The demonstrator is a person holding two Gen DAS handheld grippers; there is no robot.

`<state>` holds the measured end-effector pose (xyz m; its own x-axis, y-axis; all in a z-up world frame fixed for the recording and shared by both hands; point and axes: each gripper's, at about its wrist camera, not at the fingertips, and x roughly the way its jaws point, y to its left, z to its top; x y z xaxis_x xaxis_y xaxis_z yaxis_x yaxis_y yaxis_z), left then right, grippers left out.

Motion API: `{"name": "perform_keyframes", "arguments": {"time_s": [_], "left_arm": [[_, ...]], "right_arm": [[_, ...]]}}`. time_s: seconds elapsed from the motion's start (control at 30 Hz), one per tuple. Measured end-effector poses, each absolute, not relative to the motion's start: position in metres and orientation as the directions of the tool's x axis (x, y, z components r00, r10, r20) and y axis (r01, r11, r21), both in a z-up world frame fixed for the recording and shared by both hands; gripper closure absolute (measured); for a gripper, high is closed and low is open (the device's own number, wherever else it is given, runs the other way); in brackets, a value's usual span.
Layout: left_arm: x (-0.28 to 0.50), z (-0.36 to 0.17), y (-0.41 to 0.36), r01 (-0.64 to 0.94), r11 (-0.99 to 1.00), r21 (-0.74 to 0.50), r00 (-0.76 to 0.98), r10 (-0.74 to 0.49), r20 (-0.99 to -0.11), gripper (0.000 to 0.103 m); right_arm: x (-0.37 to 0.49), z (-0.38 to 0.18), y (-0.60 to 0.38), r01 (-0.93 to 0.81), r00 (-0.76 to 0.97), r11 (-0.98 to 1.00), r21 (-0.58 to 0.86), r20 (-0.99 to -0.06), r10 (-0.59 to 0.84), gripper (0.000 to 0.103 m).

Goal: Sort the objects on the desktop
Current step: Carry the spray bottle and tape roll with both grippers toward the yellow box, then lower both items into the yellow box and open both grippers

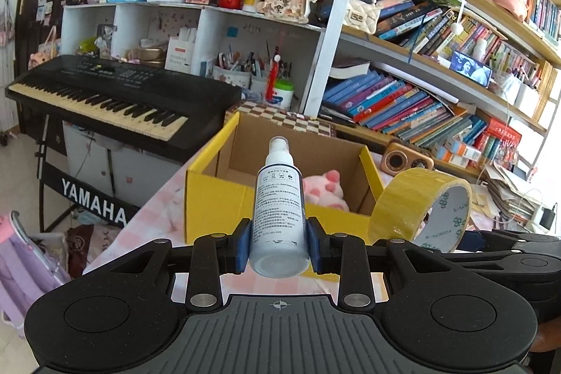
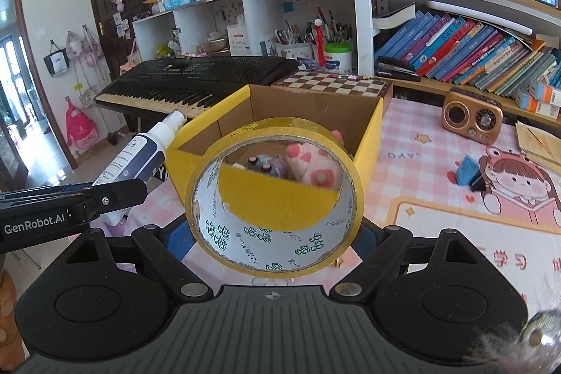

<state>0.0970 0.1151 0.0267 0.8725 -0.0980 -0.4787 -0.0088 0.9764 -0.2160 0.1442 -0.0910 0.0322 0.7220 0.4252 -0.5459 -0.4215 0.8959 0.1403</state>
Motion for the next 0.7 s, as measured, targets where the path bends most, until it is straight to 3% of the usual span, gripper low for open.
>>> {"name": "perform_keyframes", "arguments": {"time_s": [0.7], "left_arm": [[0.198,0.028,0.111,-0.035,0.991,-0.132,0.86,-0.038,-0.508,0.072]], "right_arm": [[0.269,0.042,-0.082,-0.507,0.704,0.858,0.084,-0.534,0.469,0.016]]}}
